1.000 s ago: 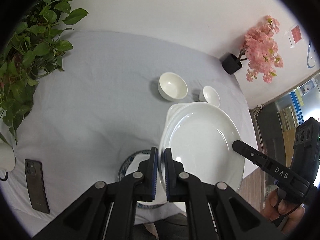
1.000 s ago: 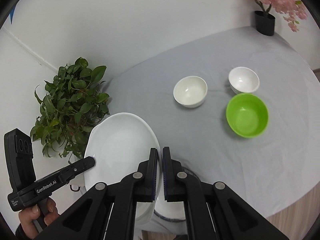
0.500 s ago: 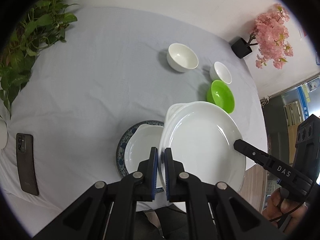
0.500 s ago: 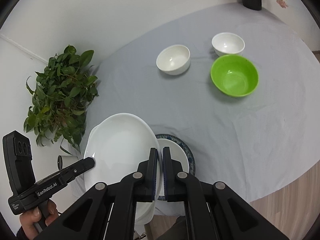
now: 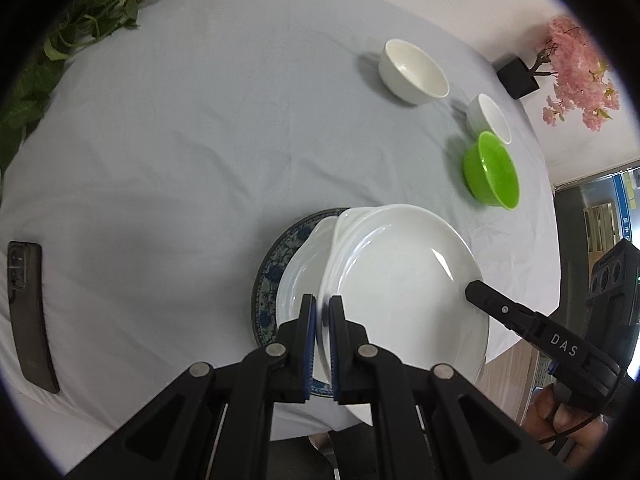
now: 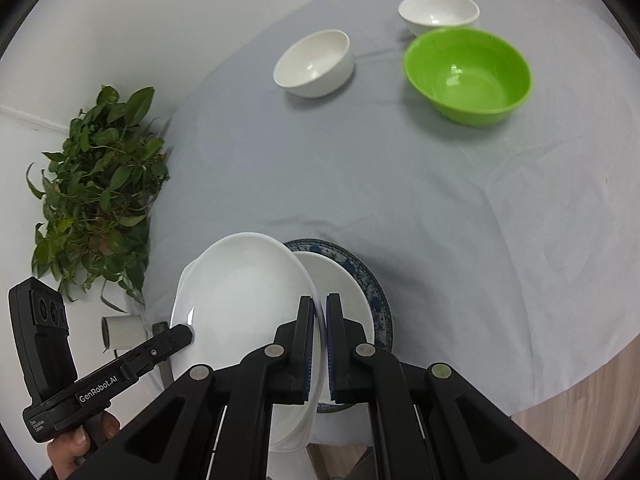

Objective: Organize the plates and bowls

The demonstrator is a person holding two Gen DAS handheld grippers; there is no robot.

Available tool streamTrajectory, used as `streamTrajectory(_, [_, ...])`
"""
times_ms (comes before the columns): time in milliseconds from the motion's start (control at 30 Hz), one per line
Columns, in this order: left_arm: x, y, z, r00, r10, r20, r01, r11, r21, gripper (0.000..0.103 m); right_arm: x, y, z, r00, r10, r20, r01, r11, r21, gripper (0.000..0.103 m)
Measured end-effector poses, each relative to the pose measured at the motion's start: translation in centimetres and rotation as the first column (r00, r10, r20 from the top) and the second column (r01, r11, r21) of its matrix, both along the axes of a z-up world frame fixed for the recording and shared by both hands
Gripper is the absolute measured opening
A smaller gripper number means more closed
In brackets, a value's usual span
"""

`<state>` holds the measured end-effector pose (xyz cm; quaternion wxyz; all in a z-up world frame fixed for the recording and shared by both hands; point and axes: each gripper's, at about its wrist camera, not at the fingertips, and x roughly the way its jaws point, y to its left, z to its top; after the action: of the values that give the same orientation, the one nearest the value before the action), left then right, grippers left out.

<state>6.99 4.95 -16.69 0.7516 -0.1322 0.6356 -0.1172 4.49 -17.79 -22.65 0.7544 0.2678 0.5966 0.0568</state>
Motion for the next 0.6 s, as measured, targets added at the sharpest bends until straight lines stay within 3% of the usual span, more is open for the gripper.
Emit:
streamTrajectory(233, [-0.3, 0.2, -2.8, 1.000, 0.021, -0.015, -0.022, 0.999, -0.035, 0.005, 0.0, 0.5, -3.7, 1.000, -0.017, -0.021, 0.016, 0.999, -0.031, 0.004])
streamTrajectory(600, [-1.2, 0.9, -4.6, 0.996, 0.084, -0.032, -0.084, 0.996, -0.021, 0.005, 0.9, 1.4, -6.1, 0.999, 0.028, -0.037, -0.030, 0.998, -0.058, 0.005])
